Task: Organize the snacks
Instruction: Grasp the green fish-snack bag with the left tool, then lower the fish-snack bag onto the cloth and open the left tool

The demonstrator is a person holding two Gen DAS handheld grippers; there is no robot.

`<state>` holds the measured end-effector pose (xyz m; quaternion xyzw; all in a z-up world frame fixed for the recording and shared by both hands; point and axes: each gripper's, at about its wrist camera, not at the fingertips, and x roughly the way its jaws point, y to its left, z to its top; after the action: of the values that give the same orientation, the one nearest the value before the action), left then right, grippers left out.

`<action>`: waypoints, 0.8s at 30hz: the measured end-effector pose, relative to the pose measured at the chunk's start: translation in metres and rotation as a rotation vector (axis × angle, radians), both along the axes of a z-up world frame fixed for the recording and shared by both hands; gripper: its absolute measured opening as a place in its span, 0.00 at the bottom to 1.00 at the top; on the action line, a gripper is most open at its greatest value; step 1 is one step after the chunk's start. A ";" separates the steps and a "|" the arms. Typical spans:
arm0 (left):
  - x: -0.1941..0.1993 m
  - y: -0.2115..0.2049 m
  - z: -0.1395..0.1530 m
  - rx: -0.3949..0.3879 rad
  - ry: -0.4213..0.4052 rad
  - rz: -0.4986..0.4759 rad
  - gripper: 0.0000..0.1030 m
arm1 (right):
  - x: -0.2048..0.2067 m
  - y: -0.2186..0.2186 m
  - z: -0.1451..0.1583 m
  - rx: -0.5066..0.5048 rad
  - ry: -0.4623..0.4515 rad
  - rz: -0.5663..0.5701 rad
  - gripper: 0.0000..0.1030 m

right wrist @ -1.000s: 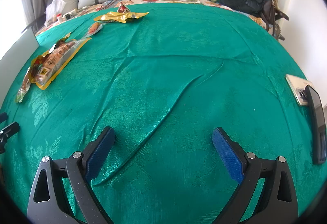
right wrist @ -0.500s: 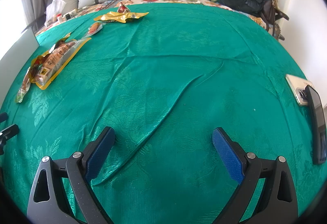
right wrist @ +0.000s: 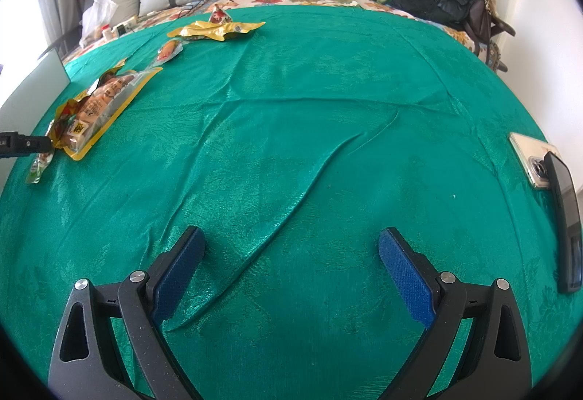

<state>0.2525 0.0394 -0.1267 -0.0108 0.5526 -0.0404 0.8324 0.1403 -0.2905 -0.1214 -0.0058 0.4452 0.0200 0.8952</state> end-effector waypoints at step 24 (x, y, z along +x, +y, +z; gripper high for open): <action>-0.085 -0.002 0.008 0.045 -0.106 0.014 0.58 | 0.000 0.000 0.000 0.000 0.000 0.000 0.95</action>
<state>0.1673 0.0377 -0.1192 0.0062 0.5082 -0.0225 0.8609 0.1400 -0.2905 -0.1214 -0.0056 0.4451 0.0202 0.8952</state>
